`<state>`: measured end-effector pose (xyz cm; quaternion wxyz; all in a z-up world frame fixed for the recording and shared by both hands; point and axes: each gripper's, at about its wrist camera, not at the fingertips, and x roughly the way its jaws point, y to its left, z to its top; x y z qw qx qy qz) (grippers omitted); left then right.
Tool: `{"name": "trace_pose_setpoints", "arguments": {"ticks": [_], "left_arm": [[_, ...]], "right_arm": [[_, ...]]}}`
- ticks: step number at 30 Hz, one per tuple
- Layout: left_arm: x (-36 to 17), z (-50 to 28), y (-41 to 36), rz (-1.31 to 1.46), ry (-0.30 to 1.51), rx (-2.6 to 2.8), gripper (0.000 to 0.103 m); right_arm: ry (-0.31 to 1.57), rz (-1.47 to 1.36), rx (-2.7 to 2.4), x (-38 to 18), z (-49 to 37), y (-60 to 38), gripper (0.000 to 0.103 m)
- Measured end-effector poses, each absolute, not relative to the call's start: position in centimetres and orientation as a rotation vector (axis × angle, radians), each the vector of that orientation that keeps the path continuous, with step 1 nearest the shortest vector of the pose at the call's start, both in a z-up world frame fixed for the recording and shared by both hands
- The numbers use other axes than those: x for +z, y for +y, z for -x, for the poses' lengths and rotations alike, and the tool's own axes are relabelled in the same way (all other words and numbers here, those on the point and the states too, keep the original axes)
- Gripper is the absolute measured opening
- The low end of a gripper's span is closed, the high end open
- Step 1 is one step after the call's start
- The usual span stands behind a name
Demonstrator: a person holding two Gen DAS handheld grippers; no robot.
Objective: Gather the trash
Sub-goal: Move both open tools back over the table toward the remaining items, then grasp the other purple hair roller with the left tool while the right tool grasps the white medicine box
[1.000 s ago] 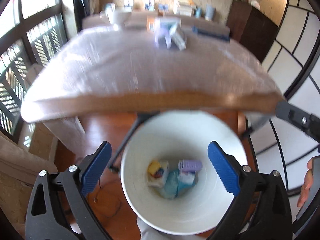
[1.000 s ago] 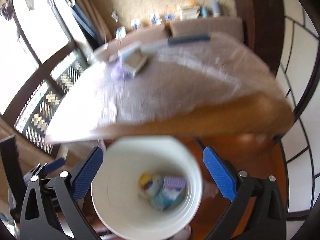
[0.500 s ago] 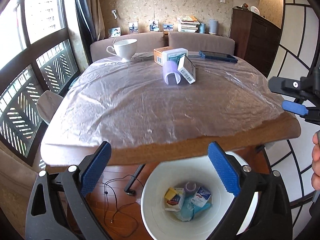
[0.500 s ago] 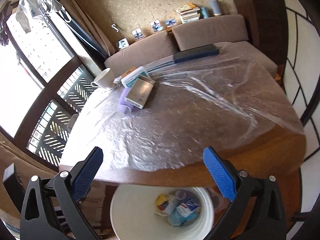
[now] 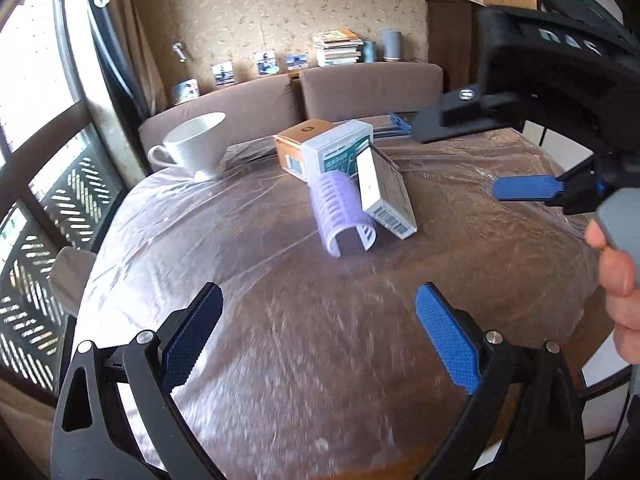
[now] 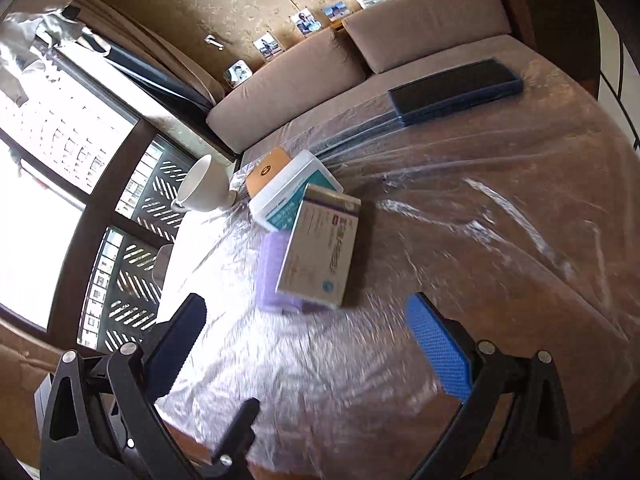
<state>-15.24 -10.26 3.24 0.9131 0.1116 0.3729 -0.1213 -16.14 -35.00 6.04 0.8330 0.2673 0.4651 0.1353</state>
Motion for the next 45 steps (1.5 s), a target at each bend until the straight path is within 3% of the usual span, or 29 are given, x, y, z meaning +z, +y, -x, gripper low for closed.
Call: {"name": "trace_pose_setpoints", "arguments": {"ticks": [13, 15, 18, 21, 24, 26, 28, 29, 45], "left_arm": [[1.5, 9.0, -12.4, -0.287, 0.802, -0.311, 0.098], [1.5, 8.5, -12.4, -0.277, 0.803, -0.312, 0.096], [1.4, 7.8, -12.6, -0.284, 0.818, -0.318, 0.086], [1.2, 7.4, -12.7, -0.281, 0.831, -0.328, 0.083], [1.0, 7.2, -12.6, -0.275, 0.848, -0.337, 0.068], [0.8, 7.3, -12.3, -0.27, 0.861, -0.336, 0.063], [0.7, 7.3, -11.9, -0.257, 0.875, -0.334, 0.051], [0.7, 7.4, -11.8, -0.249, 0.882, -0.333, 0.05], [0.4, 6.3, -11.1, -0.188, 0.905, -0.316, 0.051]], "right_arm": [[1.109, -0.529, 0.252, 1.7, 9.0, -33.2, 0.093], [1.11, -0.515, 0.256, 1.8, 8.8, -32.9, 0.087], [1.109, -0.39, 0.256, 2.0, 8.8, -31.5, 0.072], [1.082, -0.29, 0.265, 2.0, 8.9, -30.8, 0.068], [1.067, -0.277, 0.275, 2.1, 8.9, -31.3, 0.061], [1.062, -0.225, 0.271, 2.3, 9.0, -31.8, 0.051], [1.048, -0.163, 0.261, 2.4, 9.4, -32.0, 0.051], [1.048, -0.163, 0.261, 2.4, 9.4, -32.0, 0.051], [1.035, 0.012, 0.24, 1.7, 10.9, -31.0, 0.051]]}}
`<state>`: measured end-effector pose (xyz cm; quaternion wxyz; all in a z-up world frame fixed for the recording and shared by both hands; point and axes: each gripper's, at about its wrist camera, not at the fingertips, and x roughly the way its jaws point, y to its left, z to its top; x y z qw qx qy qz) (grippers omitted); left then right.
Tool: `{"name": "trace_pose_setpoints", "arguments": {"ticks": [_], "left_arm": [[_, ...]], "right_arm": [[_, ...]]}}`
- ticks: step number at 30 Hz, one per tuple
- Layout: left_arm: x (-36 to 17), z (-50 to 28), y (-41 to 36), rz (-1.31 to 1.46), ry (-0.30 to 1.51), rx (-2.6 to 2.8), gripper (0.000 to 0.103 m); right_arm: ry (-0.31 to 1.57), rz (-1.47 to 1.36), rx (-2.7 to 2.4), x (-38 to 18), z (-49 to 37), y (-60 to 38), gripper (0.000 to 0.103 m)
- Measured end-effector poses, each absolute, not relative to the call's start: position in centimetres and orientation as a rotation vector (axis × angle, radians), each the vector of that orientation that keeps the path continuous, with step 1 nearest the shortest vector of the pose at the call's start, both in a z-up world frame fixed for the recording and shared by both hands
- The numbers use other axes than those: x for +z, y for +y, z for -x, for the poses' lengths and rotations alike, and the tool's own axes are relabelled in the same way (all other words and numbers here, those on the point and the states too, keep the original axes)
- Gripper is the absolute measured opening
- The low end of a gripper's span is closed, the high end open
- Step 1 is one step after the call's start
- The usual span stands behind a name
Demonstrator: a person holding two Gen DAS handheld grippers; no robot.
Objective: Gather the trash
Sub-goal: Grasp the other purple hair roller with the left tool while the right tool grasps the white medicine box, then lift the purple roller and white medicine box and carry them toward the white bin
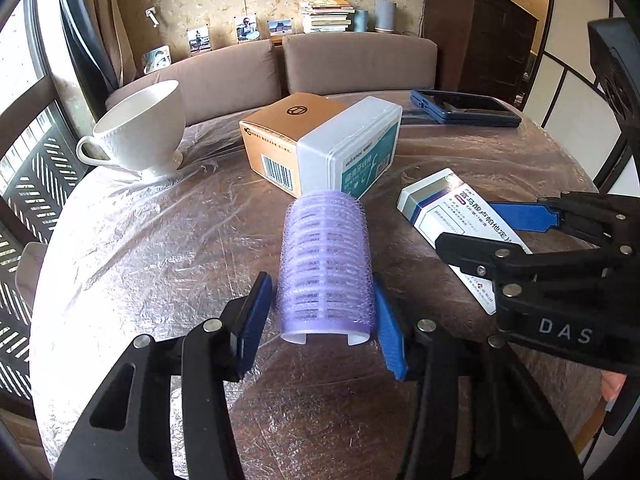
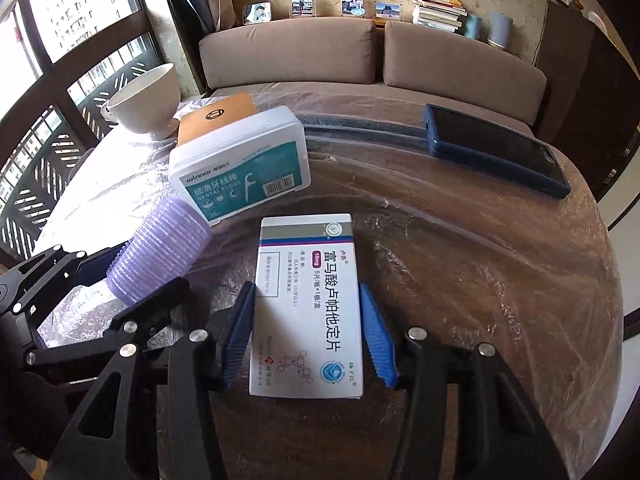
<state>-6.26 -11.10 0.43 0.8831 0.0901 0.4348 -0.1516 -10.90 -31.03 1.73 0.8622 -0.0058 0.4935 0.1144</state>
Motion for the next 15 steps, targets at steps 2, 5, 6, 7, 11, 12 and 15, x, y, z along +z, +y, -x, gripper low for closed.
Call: {"name": "trace_pose_setpoints", "arguments": {"ticks": [2, 5, 6, 7, 11, 12, 15], "left_arm": [[0.4, 6.3, -11.1, -0.193, 0.906, -0.325, 0.05], [0.5, 6.3, -10.9, -0.177, 0.913, -0.338, 0.045], [0.6, 6.4, -10.7, -0.172, 0.911, -0.335, 0.045], [0.7, 6.4, -10.6, -0.164, 0.912, -0.333, 0.045], [1.0, 6.7, -9.8, -0.122, 0.916, -0.323, 0.045], [1.1, 6.8, -9.7, -0.113, 0.916, -0.318, 0.045], [1.4, 7.2, -9.4, -0.078, 0.916, -0.311, 0.045]], "right_arm": [[1.035, 0.013, 0.247, 1.7, 11.1, -31.0, 0.051], [1.029, 0.022, 0.258, 1.7, 11.8, -31.4, 0.05], [1.027, 0.003, 0.26, 1.6, 12.1, -31.9, 0.05], [1.026, -0.012, 0.261, 1.7, 12.2, -32.2, 0.05], [1.018, -0.042, 0.261, 2.0, 12.6, -32.9, 0.05], [1.014, -0.047, 0.259, 2.2, 12.8, -33.1, 0.05], [1.004, -0.066, 0.261, 2.8, 13.3, -33.6, 0.05]]}}
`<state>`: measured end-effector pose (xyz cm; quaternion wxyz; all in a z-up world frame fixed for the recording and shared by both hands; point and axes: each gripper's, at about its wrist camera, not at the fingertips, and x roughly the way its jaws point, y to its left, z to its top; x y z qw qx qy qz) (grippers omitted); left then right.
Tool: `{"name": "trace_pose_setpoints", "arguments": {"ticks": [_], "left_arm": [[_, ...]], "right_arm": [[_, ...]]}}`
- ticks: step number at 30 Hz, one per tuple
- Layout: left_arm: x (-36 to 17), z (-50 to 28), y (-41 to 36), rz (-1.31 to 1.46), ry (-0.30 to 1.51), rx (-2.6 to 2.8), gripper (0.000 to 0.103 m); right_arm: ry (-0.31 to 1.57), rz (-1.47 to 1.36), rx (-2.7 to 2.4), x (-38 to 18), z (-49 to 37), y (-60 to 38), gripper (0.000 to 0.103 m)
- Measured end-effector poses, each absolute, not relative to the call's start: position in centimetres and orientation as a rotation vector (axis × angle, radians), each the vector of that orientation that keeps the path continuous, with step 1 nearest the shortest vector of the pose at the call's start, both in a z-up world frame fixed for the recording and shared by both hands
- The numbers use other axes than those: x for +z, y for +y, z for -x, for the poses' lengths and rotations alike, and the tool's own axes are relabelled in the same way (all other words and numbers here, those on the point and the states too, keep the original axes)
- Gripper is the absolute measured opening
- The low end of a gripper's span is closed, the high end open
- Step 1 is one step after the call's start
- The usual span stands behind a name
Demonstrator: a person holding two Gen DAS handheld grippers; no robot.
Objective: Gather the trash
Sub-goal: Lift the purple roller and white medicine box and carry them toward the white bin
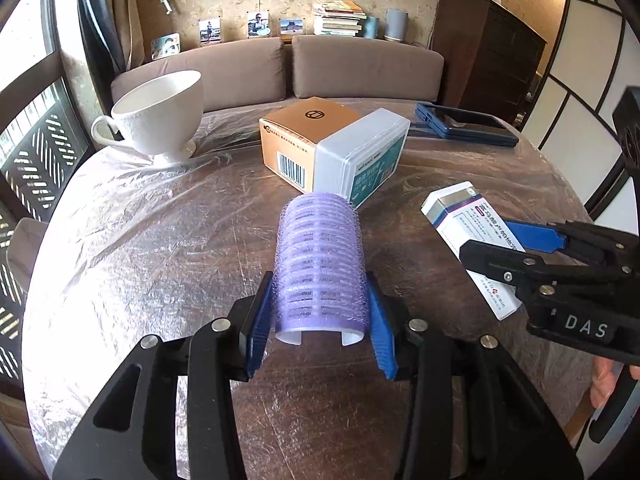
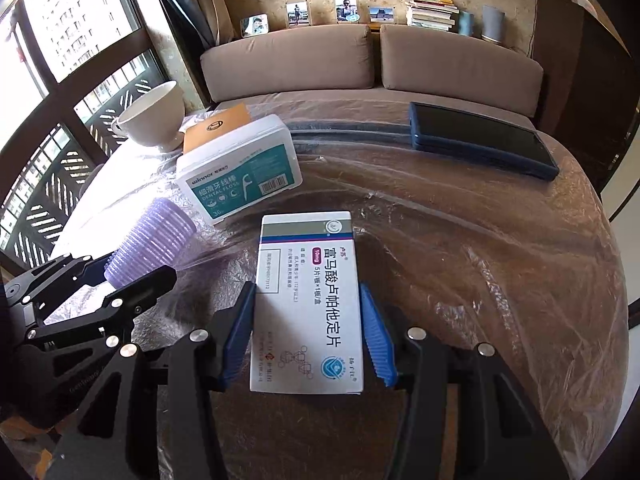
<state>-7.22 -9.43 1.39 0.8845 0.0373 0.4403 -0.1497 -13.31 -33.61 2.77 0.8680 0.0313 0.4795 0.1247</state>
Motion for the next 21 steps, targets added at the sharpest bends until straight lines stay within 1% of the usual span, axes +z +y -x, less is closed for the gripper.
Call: {"name": "trace_pose_setpoints", "arguments": {"ticks": [21], "left_arm": [[1.9, 11.5, -9.4, 0.023, 0.933, -0.291, 0.045]], "right_arm": [[0.99, -0.083, 0.295, 3.7, 19.1, -34.5, 0.05]]}}
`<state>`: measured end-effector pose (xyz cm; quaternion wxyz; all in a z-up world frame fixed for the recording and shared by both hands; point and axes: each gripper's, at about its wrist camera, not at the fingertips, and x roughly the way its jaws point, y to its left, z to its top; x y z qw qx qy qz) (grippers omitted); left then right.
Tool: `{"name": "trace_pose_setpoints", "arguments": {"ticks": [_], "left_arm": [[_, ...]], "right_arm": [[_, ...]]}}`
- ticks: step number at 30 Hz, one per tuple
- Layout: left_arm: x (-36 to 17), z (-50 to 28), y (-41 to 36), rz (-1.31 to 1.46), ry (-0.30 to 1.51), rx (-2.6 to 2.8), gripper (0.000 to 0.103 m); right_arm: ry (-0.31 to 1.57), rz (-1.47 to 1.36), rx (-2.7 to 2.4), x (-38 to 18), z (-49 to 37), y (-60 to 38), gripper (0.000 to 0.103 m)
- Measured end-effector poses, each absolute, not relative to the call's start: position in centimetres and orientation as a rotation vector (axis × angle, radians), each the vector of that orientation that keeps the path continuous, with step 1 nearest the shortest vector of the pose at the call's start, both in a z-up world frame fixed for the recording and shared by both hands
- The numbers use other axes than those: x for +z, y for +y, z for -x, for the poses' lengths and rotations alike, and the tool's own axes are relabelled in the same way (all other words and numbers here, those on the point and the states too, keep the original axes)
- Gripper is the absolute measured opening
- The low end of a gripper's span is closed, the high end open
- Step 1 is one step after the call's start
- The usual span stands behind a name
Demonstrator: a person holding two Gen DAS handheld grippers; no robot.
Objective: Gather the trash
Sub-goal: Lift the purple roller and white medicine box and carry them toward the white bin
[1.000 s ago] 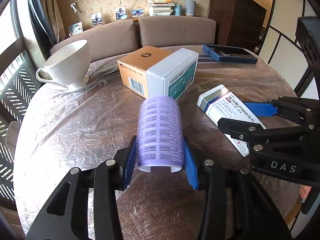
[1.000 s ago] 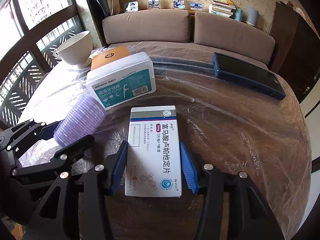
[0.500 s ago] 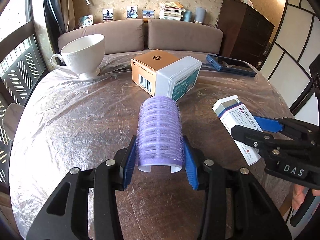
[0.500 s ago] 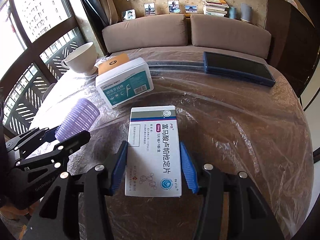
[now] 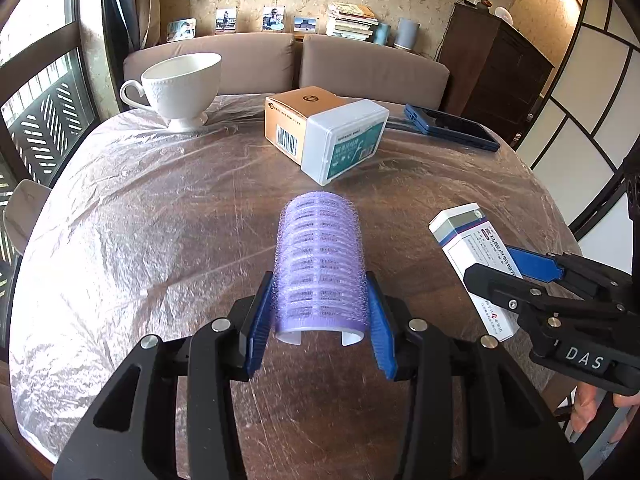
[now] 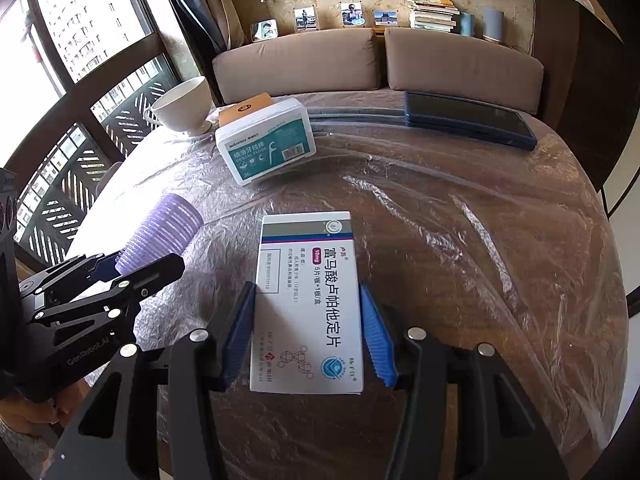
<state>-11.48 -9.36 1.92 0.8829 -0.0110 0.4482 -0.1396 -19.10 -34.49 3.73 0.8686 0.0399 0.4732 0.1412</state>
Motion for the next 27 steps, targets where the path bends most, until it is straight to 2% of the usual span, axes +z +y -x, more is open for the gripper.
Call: {"name": "trace_pose_setpoints", "arguments": {"ticks": [27], "left_arm": [[2.5, 18.0, -11.2, 0.034, 0.928, -0.277, 0.045]], "right_arm": [[0.984, -0.093, 0.307, 4.2, 25.5, -36.7, 0.05]]}}
